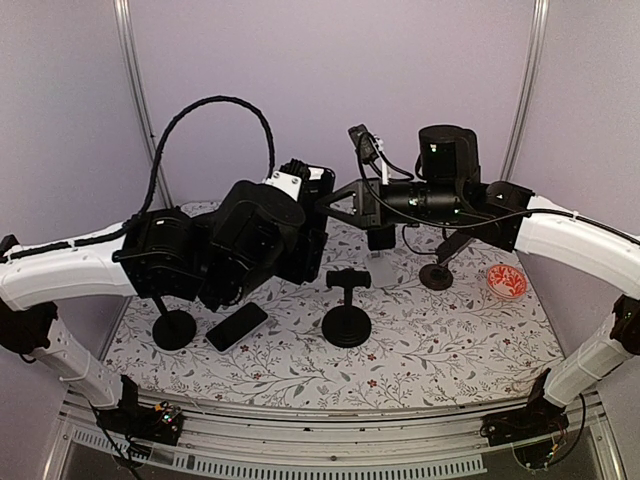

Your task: Place the phone on the phone stand

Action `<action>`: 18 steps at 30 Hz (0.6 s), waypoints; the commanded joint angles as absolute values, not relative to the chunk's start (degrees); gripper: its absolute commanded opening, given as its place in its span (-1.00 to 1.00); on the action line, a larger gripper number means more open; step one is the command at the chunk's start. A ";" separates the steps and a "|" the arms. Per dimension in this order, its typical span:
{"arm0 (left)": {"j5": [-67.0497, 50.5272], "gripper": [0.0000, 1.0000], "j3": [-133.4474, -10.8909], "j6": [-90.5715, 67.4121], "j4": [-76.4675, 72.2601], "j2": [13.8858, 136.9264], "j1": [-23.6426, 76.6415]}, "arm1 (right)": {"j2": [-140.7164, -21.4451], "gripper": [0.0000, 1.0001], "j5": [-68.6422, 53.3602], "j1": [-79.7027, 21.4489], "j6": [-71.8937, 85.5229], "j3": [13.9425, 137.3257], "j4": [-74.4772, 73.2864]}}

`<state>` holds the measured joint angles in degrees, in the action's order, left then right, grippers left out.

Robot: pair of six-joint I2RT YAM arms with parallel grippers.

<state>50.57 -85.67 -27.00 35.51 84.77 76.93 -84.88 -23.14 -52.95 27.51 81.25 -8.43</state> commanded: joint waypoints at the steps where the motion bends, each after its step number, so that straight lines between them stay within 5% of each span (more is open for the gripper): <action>1: 51.74 0.31 -88.51 -25.96 34.71 85.97 77.86 | -85.23 -1.00 -23.37 -53.40 27.29 81.63 -6.18; 3: 50.87 0.86 -89.32 -25.05 35.96 86.61 77.82 | -84.81 -1.00 -22.75 -53.35 26.91 81.78 -6.23; 4: 49.61 0.97 -89.78 -23.89 36.24 86.65 77.85 | -84.43 -1.00 -22.56 -53.37 26.66 81.86 -6.43; 13: 25.04 0.97 -79.77 -14.83 29.76 72.85 77.64 | -78.61 -1.00 -25.49 -53.29 16.45 82.06 -15.54; 18: 8.39 0.71 -74.74 -7.36 26.49 65.76 76.16 | -75.03 -1.00 -31.76 -53.30 11.90 78.45 -18.96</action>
